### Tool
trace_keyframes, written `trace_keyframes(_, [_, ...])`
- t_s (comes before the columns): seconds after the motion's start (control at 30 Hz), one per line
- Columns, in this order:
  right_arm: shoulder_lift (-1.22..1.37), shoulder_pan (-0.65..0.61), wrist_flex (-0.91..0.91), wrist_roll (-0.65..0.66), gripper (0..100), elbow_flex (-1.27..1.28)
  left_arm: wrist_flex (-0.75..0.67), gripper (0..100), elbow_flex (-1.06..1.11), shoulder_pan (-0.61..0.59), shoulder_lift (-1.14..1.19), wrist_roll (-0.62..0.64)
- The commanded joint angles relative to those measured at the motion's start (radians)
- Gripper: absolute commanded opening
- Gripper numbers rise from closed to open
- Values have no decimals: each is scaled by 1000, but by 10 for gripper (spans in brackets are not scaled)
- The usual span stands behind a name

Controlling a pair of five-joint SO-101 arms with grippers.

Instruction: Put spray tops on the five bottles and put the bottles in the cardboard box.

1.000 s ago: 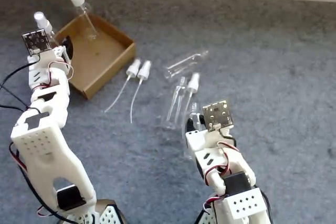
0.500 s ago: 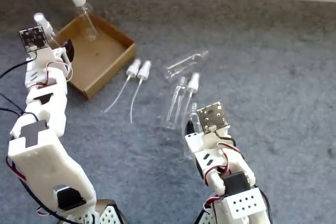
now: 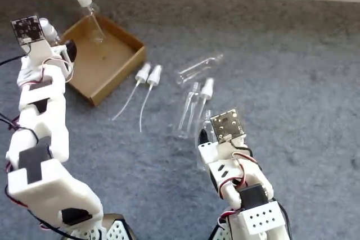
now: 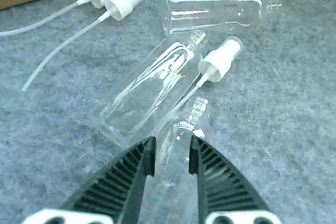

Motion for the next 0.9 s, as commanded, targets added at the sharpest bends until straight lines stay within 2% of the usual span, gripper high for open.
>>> trace_keyframes(0.0, [-12,12,-25,11,99,-12,143,271,-2,4,-147,8])
trace_keyframes(0.3, [-12,12,-25,11,99,-12,440,271,-2,7,-371,8])
trace_keyframes(0.57, [-12,19,-25,11,96,-12,730,269,-2,82,-618,3])
trace_keyframes(0.73, [-12,148,-27,9,95,-13,925,267,-2,206,-742,-187])
trace_keyframes(0.87, [-12,205,-27,-52,95,-18,996,267,-10,308,-769,-212])
